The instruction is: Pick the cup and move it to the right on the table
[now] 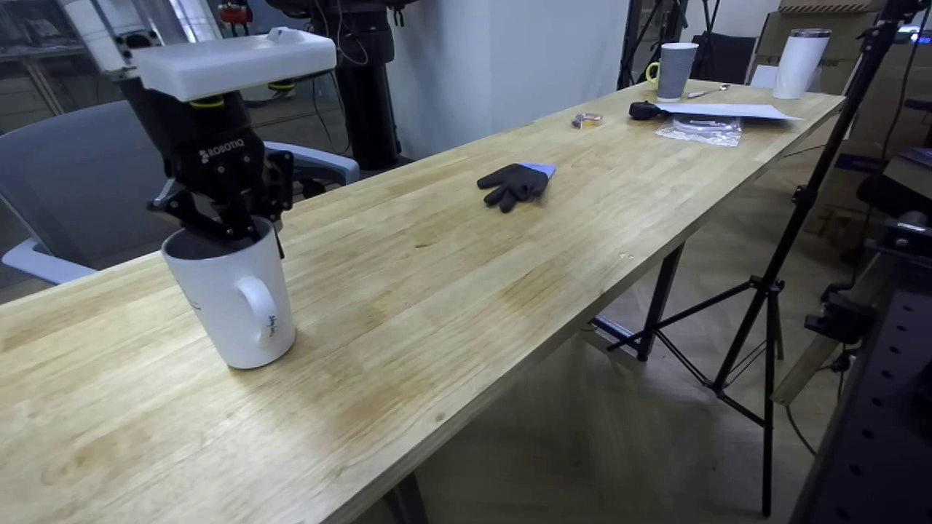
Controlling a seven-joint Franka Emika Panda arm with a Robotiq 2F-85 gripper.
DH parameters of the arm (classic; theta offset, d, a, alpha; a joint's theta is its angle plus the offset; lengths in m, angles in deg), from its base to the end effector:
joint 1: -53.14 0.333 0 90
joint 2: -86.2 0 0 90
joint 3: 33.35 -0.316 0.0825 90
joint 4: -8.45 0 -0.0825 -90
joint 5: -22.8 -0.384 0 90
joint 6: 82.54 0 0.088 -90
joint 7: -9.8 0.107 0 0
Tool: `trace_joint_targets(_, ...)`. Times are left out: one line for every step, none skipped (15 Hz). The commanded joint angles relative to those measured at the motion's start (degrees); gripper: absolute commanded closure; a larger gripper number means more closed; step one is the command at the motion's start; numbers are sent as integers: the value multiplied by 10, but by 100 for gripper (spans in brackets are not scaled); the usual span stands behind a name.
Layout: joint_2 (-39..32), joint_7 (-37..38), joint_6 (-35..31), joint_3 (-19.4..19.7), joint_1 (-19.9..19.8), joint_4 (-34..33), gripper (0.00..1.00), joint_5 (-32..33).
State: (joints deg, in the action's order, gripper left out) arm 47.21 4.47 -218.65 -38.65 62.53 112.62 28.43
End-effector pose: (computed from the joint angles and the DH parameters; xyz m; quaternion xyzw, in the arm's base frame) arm 0.6141 0.1573 0.1535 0.9776 0.2019 -0.0589 0.0071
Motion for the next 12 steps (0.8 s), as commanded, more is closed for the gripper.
trace_joint_targets(12,13,38,2,8,-25,97,8)
trace_joint_targets(14,13,45,2,9,-30,97,9)
trace_joint_targets(16,14,51,2,11,-36,97,10)
trace_joint_targets(18,14,58,2,12,-42,97,10)
trace_joint_targets(21,14,63,2,14,-47,97,10)
trace_joint_targets(22,15,68,2,15,-51,97,11)
trace_joint_targets(24,14,71,2,16,-53,97,12)
trace_joint_targets(26,13,74,2,16,-51,97,13)
trace_joint_targets(30,14,75,5,17,-47,97,16)
trace_joint_targets(35,13,77,7,15,-39,97,20)
trace_joint_targets(39,13,79,10,13,-32,97,25)
trace_joint_targets(44,13,79,15,9,-23,97,29)
